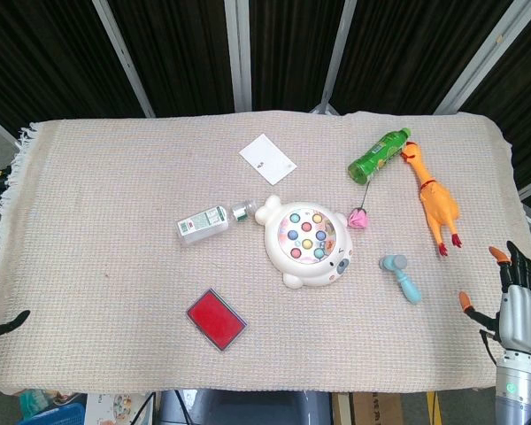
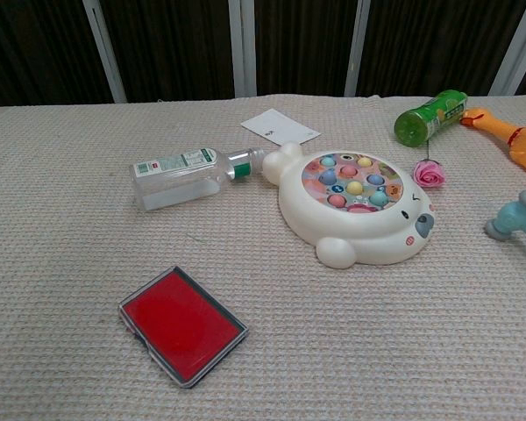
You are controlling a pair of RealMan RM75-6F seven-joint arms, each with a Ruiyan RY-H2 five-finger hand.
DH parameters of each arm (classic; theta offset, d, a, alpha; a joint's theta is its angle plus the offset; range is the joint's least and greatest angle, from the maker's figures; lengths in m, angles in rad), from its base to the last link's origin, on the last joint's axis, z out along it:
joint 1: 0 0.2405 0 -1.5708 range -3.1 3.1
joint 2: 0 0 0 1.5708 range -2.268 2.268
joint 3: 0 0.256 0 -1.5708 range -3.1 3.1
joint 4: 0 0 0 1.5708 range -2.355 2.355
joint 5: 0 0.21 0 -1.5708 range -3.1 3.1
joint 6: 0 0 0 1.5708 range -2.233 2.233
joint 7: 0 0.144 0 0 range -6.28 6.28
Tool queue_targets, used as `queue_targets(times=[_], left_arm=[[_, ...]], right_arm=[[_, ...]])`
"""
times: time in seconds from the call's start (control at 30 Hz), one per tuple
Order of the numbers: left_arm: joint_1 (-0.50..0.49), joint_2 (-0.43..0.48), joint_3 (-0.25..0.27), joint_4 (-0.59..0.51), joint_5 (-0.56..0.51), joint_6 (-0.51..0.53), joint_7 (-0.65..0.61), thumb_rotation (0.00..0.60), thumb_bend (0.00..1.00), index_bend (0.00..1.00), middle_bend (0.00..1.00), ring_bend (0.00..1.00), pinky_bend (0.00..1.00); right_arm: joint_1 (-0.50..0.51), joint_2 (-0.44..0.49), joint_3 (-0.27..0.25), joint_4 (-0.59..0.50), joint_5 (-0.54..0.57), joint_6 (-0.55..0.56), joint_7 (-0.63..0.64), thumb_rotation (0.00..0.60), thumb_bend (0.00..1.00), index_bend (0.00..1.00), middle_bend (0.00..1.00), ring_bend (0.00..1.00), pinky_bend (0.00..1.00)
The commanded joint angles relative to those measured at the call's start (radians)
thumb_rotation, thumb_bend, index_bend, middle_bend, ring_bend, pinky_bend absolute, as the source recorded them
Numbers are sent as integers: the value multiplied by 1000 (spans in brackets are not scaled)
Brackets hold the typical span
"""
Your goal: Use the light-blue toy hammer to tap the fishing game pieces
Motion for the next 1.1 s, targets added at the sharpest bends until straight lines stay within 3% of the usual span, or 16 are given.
queue_targets(times=[0.03,1.1], left_arm=[[0,0,0,-1,-1,0,1,600,7,8,0,0,0],[2,-4,2,-11,12,8,5,600,7,8,0,0,0]], right_arm=[[0,-1,-1,2,1,1,-9,600,269,203,19,32,11],[-11,-18,7,-94,90,-21,-47,600,269,246,19,32,11]])
